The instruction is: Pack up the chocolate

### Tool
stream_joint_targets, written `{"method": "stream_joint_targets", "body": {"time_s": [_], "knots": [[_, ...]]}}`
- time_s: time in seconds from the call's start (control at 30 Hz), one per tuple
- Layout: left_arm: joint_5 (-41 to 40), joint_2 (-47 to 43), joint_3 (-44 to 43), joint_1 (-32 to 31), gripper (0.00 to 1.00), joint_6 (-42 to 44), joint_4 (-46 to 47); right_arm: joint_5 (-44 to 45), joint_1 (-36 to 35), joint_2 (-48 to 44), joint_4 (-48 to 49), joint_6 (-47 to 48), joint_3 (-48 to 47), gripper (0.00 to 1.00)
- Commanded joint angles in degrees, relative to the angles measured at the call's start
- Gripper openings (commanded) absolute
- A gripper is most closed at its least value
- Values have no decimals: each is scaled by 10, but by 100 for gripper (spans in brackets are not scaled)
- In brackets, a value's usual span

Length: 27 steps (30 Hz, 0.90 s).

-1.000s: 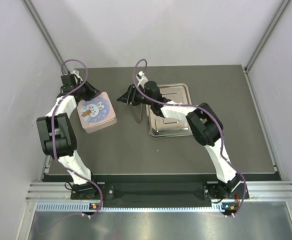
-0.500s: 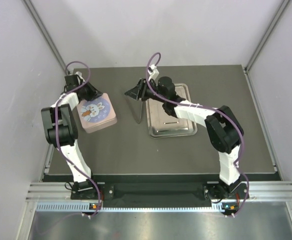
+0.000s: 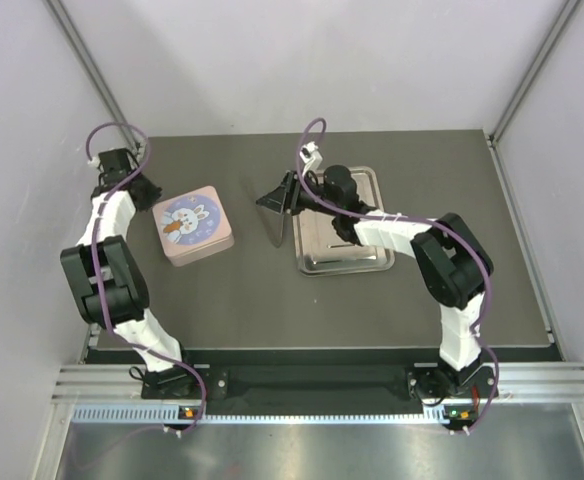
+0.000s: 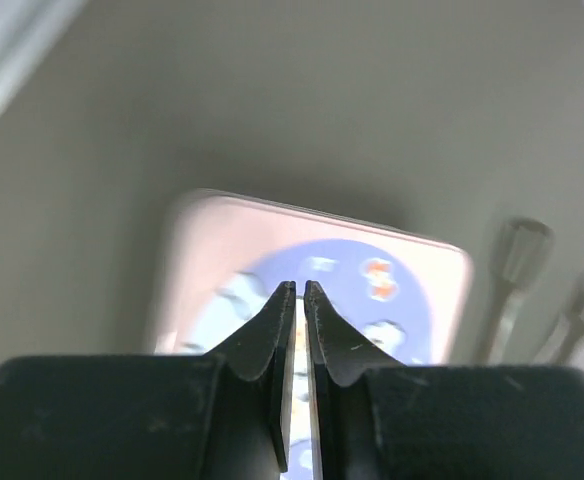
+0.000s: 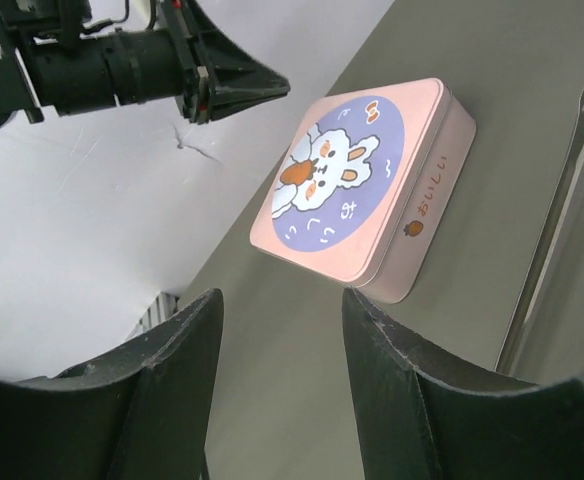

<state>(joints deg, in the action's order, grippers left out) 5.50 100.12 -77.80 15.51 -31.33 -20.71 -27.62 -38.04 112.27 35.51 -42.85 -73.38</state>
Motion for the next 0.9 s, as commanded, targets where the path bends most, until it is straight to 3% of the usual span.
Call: {"method": "stream_joint_targets", "body": {"time_s": [0.0, 0.23, 0.53, 0.57, 0.6, 0.7, 0.73, 0.77, 0.8, 0.87], "knots": [[-50, -12, 38, 17, 13, 3, -21, -21, 13, -28, 65, -8, 10, 51], [-79, 61, 49, 19, 8, 0, -52, -31, 17, -46, 62, -7, 18, 51], [-60, -32, -22, -5, 17, 23, -93, 2, 16, -123, -36, 35, 23, 53], [-58, -55, -26, -13, 22, 28, -93, 7, 16, -136, -53, 41, 25, 56], [-12, -64, -36, -25, 27, 40, -92, 24, 17, -150, -78, 62, 29, 71], [69, -101, -41, -78, 47, 53, -80, 101, 16, -236, -226, 119, 30, 94], [91, -112, -36, -118, 52, 54, -72, 125, 17, -253, -302, 130, 31, 98], [108, -134, -8, -138, 67, 50, -54, 145, 16, -271, -333, 137, 32, 100], [129, -146, 12, -153, 99, 45, -30, 182, 16, -306, -353, 146, 38, 100], [164, -177, 66, -217, 99, 31, 26, 218, 16, -341, -429, 150, 53, 100]]}}
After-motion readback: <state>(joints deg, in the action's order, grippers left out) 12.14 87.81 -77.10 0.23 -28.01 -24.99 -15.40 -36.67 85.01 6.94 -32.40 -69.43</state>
